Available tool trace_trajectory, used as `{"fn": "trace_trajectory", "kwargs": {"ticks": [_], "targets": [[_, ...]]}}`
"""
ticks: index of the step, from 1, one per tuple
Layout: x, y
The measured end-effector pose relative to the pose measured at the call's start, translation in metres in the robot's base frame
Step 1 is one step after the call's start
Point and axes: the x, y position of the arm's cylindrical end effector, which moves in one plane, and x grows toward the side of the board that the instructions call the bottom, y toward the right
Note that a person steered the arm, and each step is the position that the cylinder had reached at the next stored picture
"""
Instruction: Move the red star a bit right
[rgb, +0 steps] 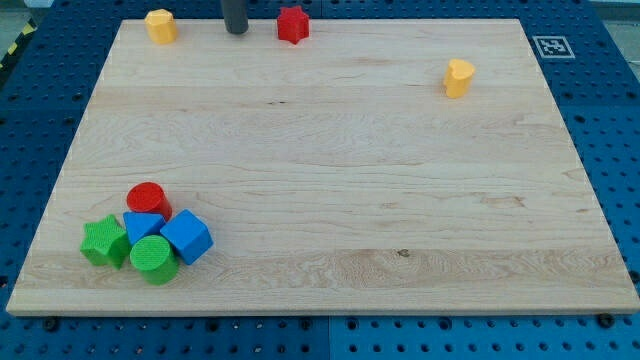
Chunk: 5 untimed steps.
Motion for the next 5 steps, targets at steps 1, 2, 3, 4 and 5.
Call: {"fn": "trace_trajectory", "kwargs": {"ticks": [1, 2, 3, 4, 5], "targets": [[-0.006, 0.012], [-0.007, 0.036], [-0.006, 0.071], [0.002, 0.085], [0.003, 0.071]]}}
